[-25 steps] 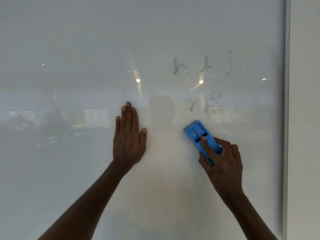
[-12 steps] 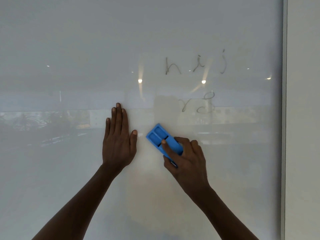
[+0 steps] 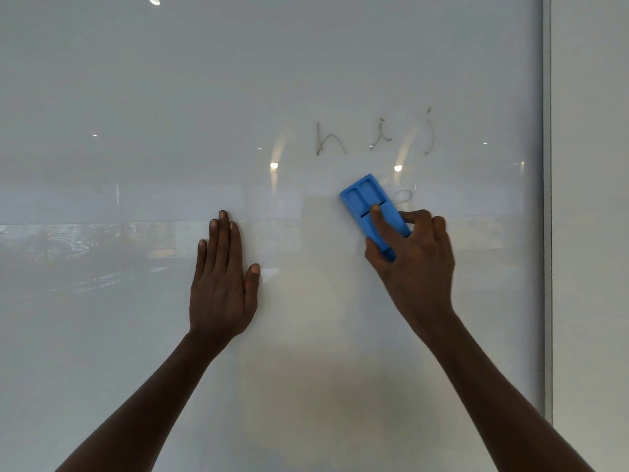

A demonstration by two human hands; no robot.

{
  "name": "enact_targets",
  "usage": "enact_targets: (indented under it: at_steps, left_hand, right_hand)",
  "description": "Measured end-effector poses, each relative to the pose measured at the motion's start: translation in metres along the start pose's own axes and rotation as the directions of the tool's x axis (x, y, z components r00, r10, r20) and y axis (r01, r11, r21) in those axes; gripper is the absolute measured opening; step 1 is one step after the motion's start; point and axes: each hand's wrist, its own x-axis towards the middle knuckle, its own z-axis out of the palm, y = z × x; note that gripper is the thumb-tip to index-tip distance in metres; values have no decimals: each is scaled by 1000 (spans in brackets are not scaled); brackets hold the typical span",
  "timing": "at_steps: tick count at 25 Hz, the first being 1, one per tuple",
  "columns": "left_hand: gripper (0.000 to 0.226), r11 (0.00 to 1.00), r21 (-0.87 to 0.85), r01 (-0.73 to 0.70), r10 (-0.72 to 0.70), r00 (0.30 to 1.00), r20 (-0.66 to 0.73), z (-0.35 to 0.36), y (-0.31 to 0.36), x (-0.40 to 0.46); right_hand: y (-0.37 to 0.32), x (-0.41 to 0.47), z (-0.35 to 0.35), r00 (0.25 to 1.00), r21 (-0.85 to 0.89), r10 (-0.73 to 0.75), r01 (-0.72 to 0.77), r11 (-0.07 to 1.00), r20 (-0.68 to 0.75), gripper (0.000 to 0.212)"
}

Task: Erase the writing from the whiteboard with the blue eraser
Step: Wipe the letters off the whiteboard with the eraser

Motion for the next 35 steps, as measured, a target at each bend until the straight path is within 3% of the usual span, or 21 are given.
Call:
enact_targets:
  at_steps: [8,11,13,15,20,26,31,35]
  left_hand:
    - [67,1000,8,5,-5,1000,5,-2,1,0]
    - [66,1000,1,9,-9,1000,9,-3,3,1]
    - [66,1000,-3,13,-13,1000,21,-4,4,1]
    - [66,1000,-10,15,-15,1000,27,-5,4,1]
    - [65,999,-42,17,-16,999,42,-6,2,1]
    - [64,998,-55,17,-15,999,43,-5,-1,1]
    - [65,999,-44,24,-21,998,50,-5,0,0]
    - [65,999,-19,25,-24,998,54,-8,3,3]
  right_hand:
    - [17,-19,-8,949,-51,309,-312,949,-54,60]
    - [10,-22,-4,908,46,411,-408,912,-82,58]
    - [2,-28,0,943,91,324,-317,944,-74,55]
    - [-11,-38,4,989,101,146,-143,985,-32,52]
    - [-50,-69,13,987,122,-112,98,988,117,49]
    - [-63,-103,15,909,112,-350,333,936,226,45]
    - [-60,-125,13,771,123,-557,548,827,309,52]
    - [-51,-116,13,735,101,-604,606,789,309,53]
